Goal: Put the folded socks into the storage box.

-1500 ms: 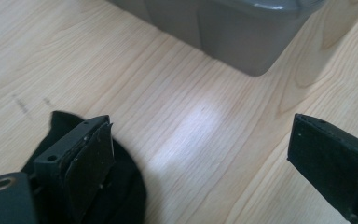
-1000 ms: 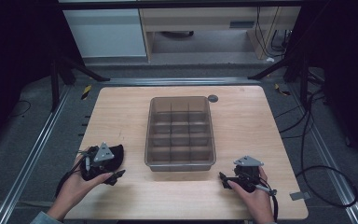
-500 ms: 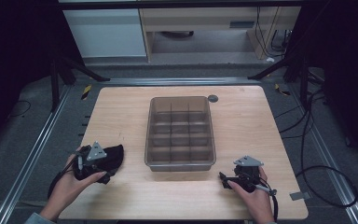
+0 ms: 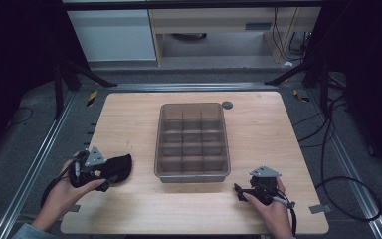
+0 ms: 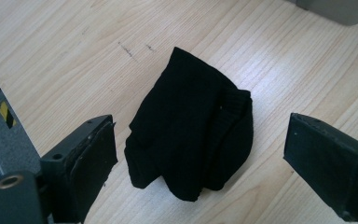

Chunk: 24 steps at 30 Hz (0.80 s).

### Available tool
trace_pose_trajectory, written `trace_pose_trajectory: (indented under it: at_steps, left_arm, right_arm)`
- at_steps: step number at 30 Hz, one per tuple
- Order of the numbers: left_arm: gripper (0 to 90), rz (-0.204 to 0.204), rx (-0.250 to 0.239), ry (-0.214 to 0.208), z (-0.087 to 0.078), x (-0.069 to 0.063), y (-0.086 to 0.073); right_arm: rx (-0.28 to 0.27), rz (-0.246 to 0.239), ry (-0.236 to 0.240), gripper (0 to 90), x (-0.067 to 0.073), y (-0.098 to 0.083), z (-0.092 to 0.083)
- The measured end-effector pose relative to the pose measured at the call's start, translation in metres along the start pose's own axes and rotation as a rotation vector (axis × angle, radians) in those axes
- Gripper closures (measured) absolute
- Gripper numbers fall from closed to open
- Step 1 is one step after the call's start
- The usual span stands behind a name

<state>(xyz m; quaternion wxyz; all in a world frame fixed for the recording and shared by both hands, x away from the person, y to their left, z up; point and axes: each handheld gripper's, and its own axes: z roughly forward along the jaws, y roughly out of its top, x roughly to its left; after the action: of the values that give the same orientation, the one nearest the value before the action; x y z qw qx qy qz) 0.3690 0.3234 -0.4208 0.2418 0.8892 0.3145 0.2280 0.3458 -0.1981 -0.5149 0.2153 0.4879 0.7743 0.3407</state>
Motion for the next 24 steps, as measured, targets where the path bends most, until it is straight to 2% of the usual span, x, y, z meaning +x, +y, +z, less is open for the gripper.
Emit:
trace_pose_trajectory:
  at_steps: [4,7,14,15,18,24]
  left_arm:
    - [9.8,-0.006,0.008,-0.008,-0.0004,0.0027,0.0007]
    - [11.6,0.005,0.017,-0.004,-0.0029,0.004,0.0028]
    - [20.2,0.017,0.04,-0.002,-0.0046,0.0046,0.0027]
    - [20.6,0.006,0.046,-0.008,-0.0054,0.004,0.0025]
    - [22.0,0.008,0.047,-0.009,-0.0066,0.005,0.0029]
    - [33.3,0.017,0.047,-0.008,-0.0097,0.0104,0.007]
  right_arm:
    - [0.0,0.0,0.0,6.8,0.0,0.0,0.0]
    - [0.0,0.0,0.0,6.8,0.0,0.0,0.0]
    - [0.0,-0.003,0.002,6.8,-0.0001,0.0,0.0]
    - [-0.001,-0.003,0.003,6.9,-0.0001,0.0,0.0]
    - [-0.001,-0.003,0.003,6.8,-0.0001,0.0,0.0]
    - [0.0,-0.003,0.004,6.8,-0.0002,0.0001,0.0001]
